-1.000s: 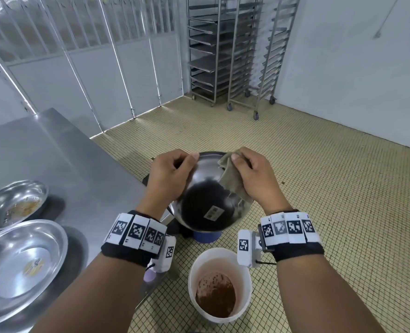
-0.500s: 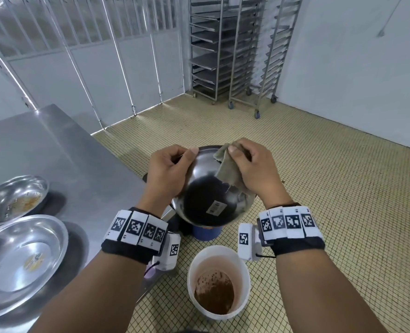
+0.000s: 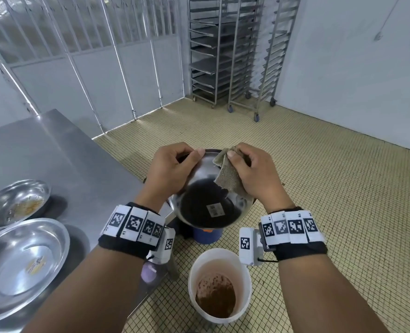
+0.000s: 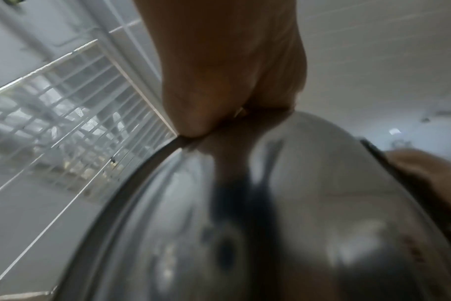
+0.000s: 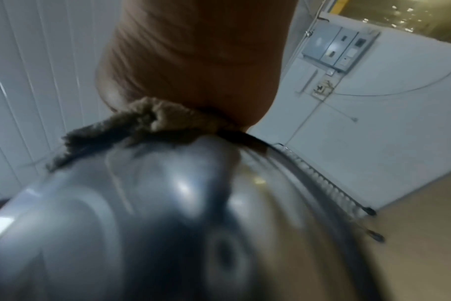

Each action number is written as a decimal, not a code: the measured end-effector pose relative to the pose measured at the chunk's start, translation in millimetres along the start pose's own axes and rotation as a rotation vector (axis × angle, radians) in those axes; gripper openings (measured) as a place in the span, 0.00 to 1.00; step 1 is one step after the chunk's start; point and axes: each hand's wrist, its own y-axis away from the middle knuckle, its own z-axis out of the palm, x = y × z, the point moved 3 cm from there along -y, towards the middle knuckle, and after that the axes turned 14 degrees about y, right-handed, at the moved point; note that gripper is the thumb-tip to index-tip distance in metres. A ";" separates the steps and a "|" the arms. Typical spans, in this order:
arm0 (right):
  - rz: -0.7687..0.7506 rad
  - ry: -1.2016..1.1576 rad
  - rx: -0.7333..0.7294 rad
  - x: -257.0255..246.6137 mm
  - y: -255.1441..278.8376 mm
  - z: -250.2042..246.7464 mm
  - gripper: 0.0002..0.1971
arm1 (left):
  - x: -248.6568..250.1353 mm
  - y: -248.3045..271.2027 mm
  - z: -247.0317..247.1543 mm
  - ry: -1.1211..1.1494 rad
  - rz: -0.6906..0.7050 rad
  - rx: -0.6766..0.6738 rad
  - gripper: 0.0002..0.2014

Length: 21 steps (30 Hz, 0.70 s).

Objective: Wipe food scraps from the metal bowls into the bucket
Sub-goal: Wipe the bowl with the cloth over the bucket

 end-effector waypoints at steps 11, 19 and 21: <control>0.009 0.018 -0.045 -2.1 -6.5 1.9 0.11 | -12.5 7.9 2.8 0.141 -0.048 0.093 0.14; 0.350 -0.486 0.069 28.0 9.6 7.8 0.20 | -16.7 -2.1 -19.0 0.295 -0.051 0.348 0.19; 0.284 -0.405 0.068 17.9 -1.6 -0.8 0.17 | -12.6 0.0 -11.5 0.249 -0.026 0.286 0.19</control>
